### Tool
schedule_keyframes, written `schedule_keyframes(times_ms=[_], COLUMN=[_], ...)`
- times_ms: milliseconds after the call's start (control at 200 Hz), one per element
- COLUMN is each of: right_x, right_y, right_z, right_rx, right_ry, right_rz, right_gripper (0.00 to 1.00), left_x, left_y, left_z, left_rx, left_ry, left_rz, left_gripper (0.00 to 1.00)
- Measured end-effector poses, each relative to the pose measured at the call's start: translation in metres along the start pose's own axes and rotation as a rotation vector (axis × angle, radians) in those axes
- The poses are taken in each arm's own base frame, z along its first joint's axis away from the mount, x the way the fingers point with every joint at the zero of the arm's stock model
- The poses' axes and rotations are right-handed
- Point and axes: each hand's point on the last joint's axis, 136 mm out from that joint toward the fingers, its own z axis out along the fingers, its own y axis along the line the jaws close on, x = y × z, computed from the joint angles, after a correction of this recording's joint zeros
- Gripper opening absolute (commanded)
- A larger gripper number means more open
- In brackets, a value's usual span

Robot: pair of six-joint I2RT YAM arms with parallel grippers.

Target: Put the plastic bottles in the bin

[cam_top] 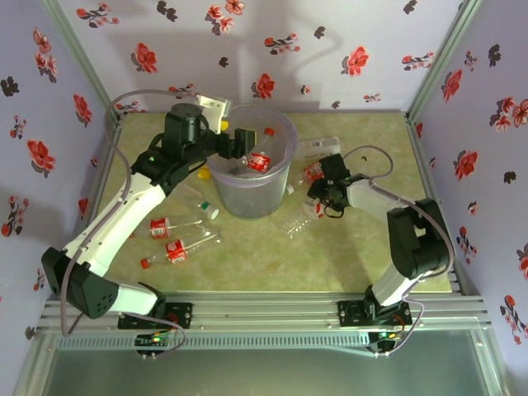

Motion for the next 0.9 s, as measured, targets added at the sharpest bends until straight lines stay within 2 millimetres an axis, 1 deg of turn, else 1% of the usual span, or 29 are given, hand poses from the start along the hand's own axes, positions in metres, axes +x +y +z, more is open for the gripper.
schedule_keyframes(times_ms=[105, 195, 260, 370, 435, 500, 590, 715, 785, 815, 895], right_x=[-0.013, -0.027, -0.037, -0.050, -0.053, -0.054, -0.056, -0.057, -0.057, -0.057, -0.057], right_y=[-0.003, -0.006, -0.008, -0.008, -0.004, 0.003, 0.010, 0.014, 0.016, 0.017, 0.020], right_z=[-0.021, -0.042, -0.060, -0.091, -0.110, -0.125, -0.141, -0.158, -0.168, -0.171, -0.177], right_rx=[-0.019, -0.047, -0.076, -0.129, -0.171, -0.218, -0.265, -0.310, -0.332, -0.340, -0.364], right_ry=[-0.041, -0.086, -0.122, -0.183, -0.216, -0.237, -0.261, -0.292, -0.308, -0.313, -0.323], right_rz=[0.009, 0.026, 0.038, 0.037, 0.025, 0.015, 0.009, 0.004, 0.001, 0.001, 0.004], right_gripper=[0.56, 0.54, 0.53, 0.50, 0.50, 0.50, 0.50, 0.49, 0.49, 0.49, 0.48], left_x=[0.002, 0.007, 0.010, 0.006, 0.006, 0.009, 0.022, 0.051, 0.069, 0.074, 0.078], left_y=[-0.009, -0.023, -0.039, -0.074, -0.093, -0.108, -0.127, -0.152, -0.163, -0.167, -0.179], left_z=[0.000, 0.000, -0.001, 0.001, 0.005, 0.012, 0.029, 0.051, 0.059, 0.062, 0.066], left_rx=[0.020, 0.054, 0.093, 0.187, 0.245, 0.290, 0.335, 0.381, 0.400, 0.408, 0.426], left_ry=[0.004, 0.025, 0.045, 0.064, 0.084, 0.114, 0.173, 0.278, 0.332, 0.343, 0.351], left_rz=[0.007, 0.018, 0.038, 0.080, 0.088, 0.097, 0.123, 0.154, 0.169, 0.182, 0.201], left_gripper=[0.88, 0.89, 0.90, 0.91, 0.91, 0.93, 1.00, 1.00, 1.00, 1.00, 1.00])
